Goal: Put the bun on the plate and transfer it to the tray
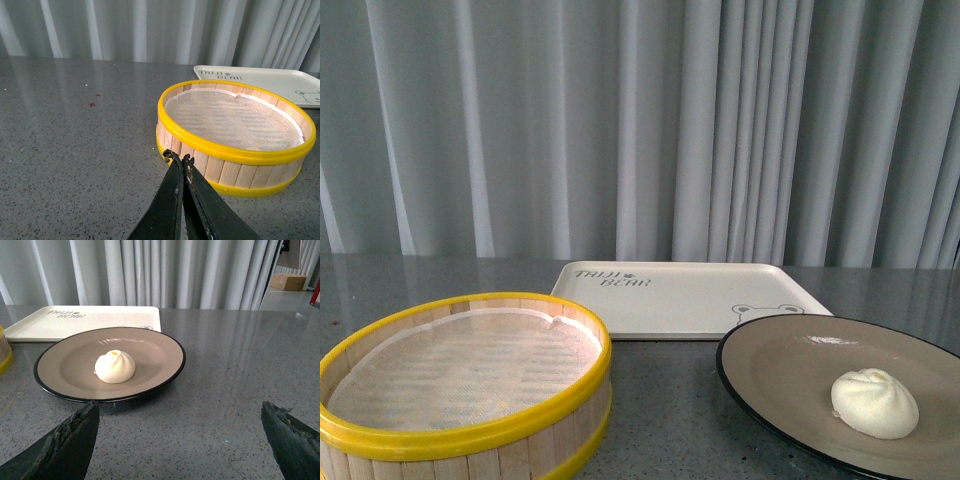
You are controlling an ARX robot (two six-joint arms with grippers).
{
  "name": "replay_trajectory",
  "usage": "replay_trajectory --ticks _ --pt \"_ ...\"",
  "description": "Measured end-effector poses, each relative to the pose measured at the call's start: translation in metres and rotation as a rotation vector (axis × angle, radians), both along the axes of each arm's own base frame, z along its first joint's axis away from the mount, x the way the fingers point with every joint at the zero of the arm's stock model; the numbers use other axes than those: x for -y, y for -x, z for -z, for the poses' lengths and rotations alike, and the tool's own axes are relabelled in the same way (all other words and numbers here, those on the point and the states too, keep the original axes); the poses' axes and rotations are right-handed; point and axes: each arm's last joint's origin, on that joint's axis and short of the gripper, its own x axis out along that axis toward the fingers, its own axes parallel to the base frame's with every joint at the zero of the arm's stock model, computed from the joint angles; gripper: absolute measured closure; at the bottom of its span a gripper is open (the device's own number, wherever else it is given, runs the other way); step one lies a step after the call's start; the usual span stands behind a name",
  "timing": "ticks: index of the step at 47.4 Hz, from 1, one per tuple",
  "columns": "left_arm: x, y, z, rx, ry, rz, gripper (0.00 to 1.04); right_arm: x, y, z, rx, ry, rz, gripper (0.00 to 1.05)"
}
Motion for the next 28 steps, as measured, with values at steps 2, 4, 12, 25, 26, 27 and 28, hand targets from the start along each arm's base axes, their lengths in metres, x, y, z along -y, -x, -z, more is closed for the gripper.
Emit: replay_trajectory --ticks 2,4,12,25,26,27,28 --pt "0.000 0.001 0.000 0.000 0.000 0.000 1.01 0.000 0.000 0.000 0.000 0.000 0.000 0.09" --pt "0.000 0.002 0.000 0.000 0.000 0.000 1.01 0.000 0.000 0.000 0.000 0.000 0.000 0.09" --pt "0.000 0.006 0.000 0.000 0.000 0.000 1.01 0.000 0.000 0.000 0.000 0.000 0.000 0.09" --pt "0.000 0.019 0.004 -0.009 0.000 0.000 1.01 0.000 0.000 0.000 0.000 0.000 0.000 0.09" --pt "0.000 0.019 0.003 -0.003 0.000 0.001 1.01 0.000 0.000 0.000 0.000 0.000 0.000 0.09" --pt "0.000 0.019 0.003 -0.001 0.000 0.000 1.01 0.000 0.000 0.000 0.000 0.000 0.000 0.09" --pt "0.000 0.019 0.003 -0.002 0.000 0.000 1.01 0.000 0.000 0.000 0.000 0.000 -0.001 0.09"
